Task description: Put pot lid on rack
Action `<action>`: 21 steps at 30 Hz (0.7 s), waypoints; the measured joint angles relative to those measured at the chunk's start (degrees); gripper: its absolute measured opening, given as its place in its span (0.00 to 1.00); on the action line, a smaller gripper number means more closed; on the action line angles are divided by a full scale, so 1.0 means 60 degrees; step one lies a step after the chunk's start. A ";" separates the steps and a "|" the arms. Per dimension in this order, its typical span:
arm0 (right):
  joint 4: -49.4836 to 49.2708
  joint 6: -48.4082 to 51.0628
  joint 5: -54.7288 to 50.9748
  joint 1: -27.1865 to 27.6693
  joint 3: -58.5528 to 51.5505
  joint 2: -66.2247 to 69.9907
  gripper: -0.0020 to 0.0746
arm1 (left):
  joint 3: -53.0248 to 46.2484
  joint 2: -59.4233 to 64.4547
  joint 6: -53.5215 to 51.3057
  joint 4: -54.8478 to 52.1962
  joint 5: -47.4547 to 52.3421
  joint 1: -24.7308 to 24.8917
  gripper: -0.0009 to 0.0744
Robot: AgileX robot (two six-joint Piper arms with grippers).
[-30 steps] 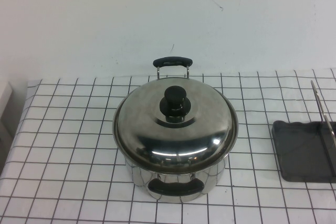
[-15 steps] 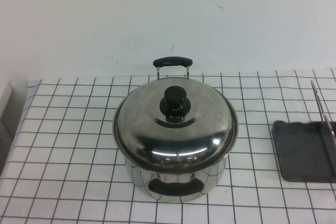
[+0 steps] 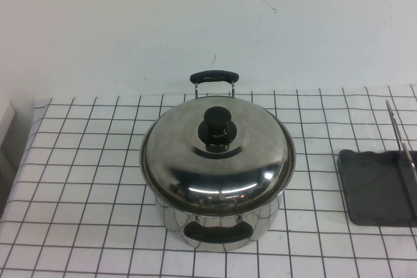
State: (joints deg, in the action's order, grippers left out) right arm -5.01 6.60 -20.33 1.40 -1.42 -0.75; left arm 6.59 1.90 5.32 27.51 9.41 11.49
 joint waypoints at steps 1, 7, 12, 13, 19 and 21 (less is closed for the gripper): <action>0.0000 0.0000 0.0000 0.0000 0.0000 0.0000 0.02 | 0.0535 0.0373 -0.0452 -0.0092 0.0232 0.0038 0.01; 0.0000 0.0000 0.0000 0.0000 0.0000 0.0000 0.02 | 0.2449 0.2366 -0.2156 -0.0365 0.0692 0.0038 0.01; 0.0000 0.0000 0.0000 0.0000 0.0000 0.0000 0.02 | 0.3664 0.4164 -0.0971 -0.2303 0.0652 0.0263 0.01; 0.0000 0.0000 0.0000 0.0000 0.0000 0.0000 0.02 | 0.3875 0.4537 -0.0413 -0.3033 0.0545 0.0489 0.01; 0.0000 0.0000 0.0000 0.0000 0.0000 0.0000 0.02 | 0.4767 0.6904 0.1510 -0.6101 -0.0965 0.2957 0.26; 0.0000 0.0000 0.0000 0.0000 0.0000 0.0000 0.02 | 0.5100 0.7766 0.1552 -0.6307 -0.1313 0.3661 0.43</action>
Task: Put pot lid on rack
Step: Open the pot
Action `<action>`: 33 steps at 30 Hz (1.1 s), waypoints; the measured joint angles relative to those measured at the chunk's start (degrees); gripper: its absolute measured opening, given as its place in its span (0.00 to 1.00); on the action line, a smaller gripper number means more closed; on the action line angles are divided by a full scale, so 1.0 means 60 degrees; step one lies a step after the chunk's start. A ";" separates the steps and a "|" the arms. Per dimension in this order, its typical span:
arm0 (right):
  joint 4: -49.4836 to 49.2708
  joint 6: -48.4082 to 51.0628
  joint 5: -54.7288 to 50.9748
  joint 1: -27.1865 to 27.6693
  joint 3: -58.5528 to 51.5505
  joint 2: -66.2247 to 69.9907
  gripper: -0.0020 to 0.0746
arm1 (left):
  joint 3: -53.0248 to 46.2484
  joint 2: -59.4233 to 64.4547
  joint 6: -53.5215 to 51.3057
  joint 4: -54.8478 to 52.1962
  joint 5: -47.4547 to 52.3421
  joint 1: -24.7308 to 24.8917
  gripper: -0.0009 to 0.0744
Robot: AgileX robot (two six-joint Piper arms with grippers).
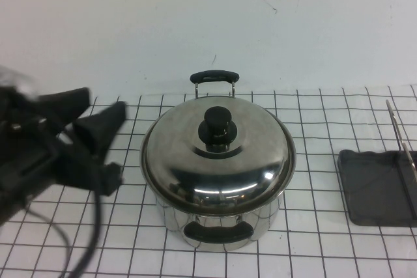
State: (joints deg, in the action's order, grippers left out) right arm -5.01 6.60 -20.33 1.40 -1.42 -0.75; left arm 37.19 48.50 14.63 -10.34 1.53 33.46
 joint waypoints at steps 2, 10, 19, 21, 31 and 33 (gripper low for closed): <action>0.0000 0.0000 0.0000 0.0000 0.0000 0.0000 0.02 | 0.0376 0.1030 0.0000 -0.0061 -0.0416 0.0432 0.61; 0.0000 0.0000 0.0000 0.0000 0.0000 0.0000 0.02 | 0.1499 0.4277 0.0816 -0.0664 -0.2153 0.0616 0.87; 0.0000 0.0000 0.0000 0.0000 0.0000 0.0000 0.02 | 0.1688 0.6350 0.1119 -0.0895 -0.4647 0.0675 0.88; 0.0000 0.0000 0.0000 0.0000 0.0000 0.0000 0.02 | 0.1709 0.6701 0.1119 -0.0878 -0.5093 0.0675 0.88; 0.0000 0.0000 0.0000 0.0000 0.0000 0.0000 0.02 | 0.1709 0.8045 0.1119 -0.0228 -0.6387 0.0675 0.87; 0.0000 0.0000 0.0000 0.0000 0.0000 0.0000 0.02 | 0.1729 0.8109 0.1119 -0.0149 -0.6494 0.0675 0.83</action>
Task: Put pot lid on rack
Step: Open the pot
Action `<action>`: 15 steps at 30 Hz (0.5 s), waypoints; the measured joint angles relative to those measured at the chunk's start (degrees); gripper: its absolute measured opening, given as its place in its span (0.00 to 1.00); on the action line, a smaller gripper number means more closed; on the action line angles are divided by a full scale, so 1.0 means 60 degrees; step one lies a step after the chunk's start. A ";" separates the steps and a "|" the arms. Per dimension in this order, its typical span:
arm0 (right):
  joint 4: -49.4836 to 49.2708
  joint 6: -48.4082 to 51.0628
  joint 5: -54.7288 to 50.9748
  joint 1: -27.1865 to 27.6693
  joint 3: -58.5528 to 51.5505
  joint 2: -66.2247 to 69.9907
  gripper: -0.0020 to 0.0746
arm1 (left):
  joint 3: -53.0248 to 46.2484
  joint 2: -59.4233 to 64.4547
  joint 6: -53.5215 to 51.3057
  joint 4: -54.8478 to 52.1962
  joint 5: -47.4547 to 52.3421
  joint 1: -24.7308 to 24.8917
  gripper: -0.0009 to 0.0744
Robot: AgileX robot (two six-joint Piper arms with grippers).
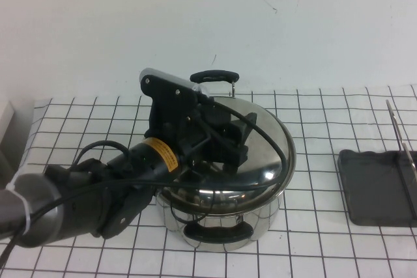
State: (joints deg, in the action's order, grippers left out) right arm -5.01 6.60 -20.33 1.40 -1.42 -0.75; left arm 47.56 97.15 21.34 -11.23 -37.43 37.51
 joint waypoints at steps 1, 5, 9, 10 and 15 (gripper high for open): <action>0.0000 0.0000 0.0000 0.0000 0.0000 0.0000 0.02 | 0.0000 0.0021 0.0000 0.0022 -0.0038 0.0000 0.81; 0.0000 0.0000 0.0000 0.0000 0.0000 0.0000 0.02 | 0.0013 0.0021 -0.0019 0.0126 -0.0038 0.0000 0.58; 0.0000 0.0000 0.0000 0.0000 0.0000 0.0000 0.02 | 0.0013 -0.0063 -0.0098 -0.0104 -0.0034 0.0000 0.43; 0.0000 0.0000 0.0000 0.0000 0.0000 0.0000 0.02 | 0.0013 -0.0138 -0.0098 -0.0202 0.0049 0.0000 0.43; 0.0000 0.0000 0.0000 0.0000 0.0000 0.0000 0.02 | -0.0005 -0.1122 -0.0098 -0.0886 0.0314 0.0000 0.43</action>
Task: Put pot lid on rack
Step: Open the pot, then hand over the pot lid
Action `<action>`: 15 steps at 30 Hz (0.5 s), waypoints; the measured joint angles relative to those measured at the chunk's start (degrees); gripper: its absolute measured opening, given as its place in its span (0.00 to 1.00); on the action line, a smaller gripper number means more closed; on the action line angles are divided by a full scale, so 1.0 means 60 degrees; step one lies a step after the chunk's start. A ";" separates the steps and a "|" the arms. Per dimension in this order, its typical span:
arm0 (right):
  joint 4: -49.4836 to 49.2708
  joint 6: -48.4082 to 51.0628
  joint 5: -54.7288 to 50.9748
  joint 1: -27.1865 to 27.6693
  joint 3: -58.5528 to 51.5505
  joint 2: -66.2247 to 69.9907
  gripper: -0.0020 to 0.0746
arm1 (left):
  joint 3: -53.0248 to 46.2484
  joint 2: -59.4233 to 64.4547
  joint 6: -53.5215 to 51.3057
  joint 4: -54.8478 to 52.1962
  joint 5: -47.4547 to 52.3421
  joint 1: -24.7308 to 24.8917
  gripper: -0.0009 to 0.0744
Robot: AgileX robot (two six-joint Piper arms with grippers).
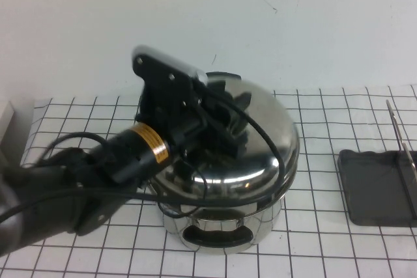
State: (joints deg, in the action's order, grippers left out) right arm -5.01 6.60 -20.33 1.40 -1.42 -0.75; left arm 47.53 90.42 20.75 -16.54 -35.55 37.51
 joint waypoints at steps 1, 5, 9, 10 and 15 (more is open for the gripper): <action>0.0000 0.0000 0.0000 0.0000 0.0000 0.0000 0.02 | 0.0000 -0.0399 0.0000 -0.0128 -0.0019 0.0000 0.43; 0.0000 0.0000 0.0000 0.0000 0.0000 0.0000 0.02 | 0.0000 -0.1608 0.0398 -0.0329 -0.0155 0.0000 0.43; 0.0000 0.0000 0.0000 0.0000 0.0000 0.0000 0.02 | 0.0000 -0.2516 0.2819 -0.0383 -0.0234 0.0000 0.43; 0.0000 0.0000 0.0000 0.0000 0.0000 0.0000 0.02 | 0.0000 -0.2642 0.3492 -0.0398 -0.0234 0.0000 0.43; 0.0000 0.0000 0.0000 0.0000 0.0000 0.0000 0.02 | 0.0000 -0.2632 0.6466 -0.0786 -0.0249 0.0000 0.43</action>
State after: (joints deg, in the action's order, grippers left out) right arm -5.01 6.60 -20.33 1.40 -1.42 -0.75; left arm 47.53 74.63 59.55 -21.26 -37.04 37.51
